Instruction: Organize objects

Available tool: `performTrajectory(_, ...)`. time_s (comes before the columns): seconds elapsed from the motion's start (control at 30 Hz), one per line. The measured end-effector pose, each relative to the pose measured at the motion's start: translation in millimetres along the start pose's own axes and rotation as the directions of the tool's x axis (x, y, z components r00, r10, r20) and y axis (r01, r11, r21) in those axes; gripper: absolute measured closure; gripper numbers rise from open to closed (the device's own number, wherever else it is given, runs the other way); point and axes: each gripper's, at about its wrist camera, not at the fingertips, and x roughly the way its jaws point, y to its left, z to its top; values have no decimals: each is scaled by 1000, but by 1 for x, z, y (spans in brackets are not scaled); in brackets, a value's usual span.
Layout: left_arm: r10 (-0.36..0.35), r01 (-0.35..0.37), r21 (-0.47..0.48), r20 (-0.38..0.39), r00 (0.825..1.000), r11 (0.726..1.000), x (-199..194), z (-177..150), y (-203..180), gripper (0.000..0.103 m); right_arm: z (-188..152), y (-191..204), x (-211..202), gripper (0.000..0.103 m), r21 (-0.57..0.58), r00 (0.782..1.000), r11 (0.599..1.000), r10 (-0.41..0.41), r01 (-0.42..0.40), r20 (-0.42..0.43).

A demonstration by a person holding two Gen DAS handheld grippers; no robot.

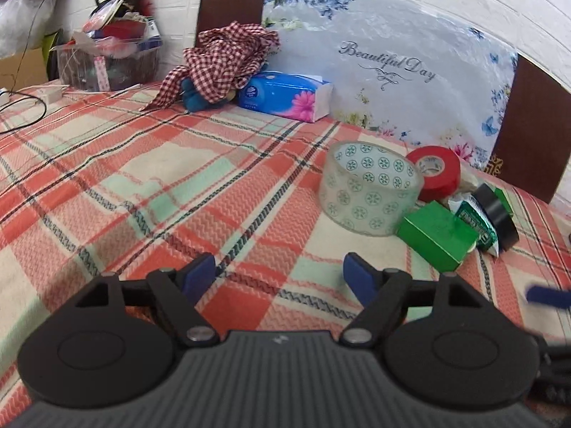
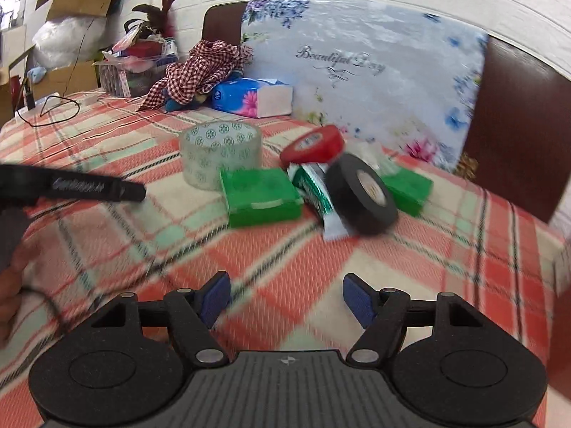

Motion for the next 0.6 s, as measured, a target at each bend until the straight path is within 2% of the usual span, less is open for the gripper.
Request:
performTrajectory(0.13, -25, 25, -21, 6, 1000, 999, 0, -1, 3, 23, 22, 2, 31, 31, -6, 1000, 1000, 28, -28, 1)
performTrajectory(0.2, -30, 30, -25, 9, 1000, 999, 0, -3, 4, 23, 28, 4, 41, 24, 6, 999, 999, 33, -33, 1)
performTrajectory(0.33, -37, 38, -26, 11, 999, 999, 0, -3, 4, 22, 34, 9, 52, 25, 12, 1000, 1000, 29, -29, 7)
performTrajectory(0.4, -40, 40, -27, 12, 999, 999, 1, -3, 4, 22, 34, 10, 53, 36, 6, 999, 1000, 30, -30, 11)
performTrajectory(0.43, -40, 41, -27, 12, 999, 999, 1, -3, 4, 22, 34, 11, 52, 38, 1, 999, 999, 36, -36, 15)
performTrajectory(0.57, -39, 39, -24, 11, 999, 999, 1, -3, 4, 21, 25, 12, 42, 72, -1, 998, 998, 55, -55, 20)
performTrajectory(0.6, -38, 38, -22, 11, 999, 999, 1, -3, 4, 21, 21, 13, 37, 78, -1, 998, 998, 56, -56, 24)
